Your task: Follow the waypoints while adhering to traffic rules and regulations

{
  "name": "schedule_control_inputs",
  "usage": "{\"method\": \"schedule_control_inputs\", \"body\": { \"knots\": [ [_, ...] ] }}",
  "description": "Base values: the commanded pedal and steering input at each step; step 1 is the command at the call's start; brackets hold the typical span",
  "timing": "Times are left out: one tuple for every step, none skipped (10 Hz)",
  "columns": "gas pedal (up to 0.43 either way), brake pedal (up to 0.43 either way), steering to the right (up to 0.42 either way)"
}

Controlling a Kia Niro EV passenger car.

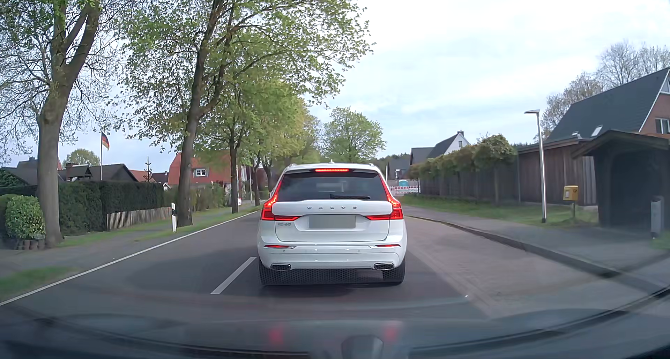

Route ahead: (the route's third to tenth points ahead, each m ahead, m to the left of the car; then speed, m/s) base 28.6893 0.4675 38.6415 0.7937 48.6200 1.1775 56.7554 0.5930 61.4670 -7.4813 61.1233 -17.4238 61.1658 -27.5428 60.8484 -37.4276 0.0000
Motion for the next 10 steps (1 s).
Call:
{"method": "schedule_control_inputs", "body": {
  "knots": [
    [0.0, 0.238, -0.001],
    [0.0, 0.232, -0.001],
    [0.0, 0.232, -0.001],
    [0.0, 0.238, -0.001],
    [0.0, 0.238, -0.001],
    [0.0, 0.238, -0.001],
    [0.0, 0.238, -0.001],
    [0.0, 0.238, -0.001],
    [0.0, 0.238, -0.001],
    [0.0, 0.232, -0.001]
  ]
}}
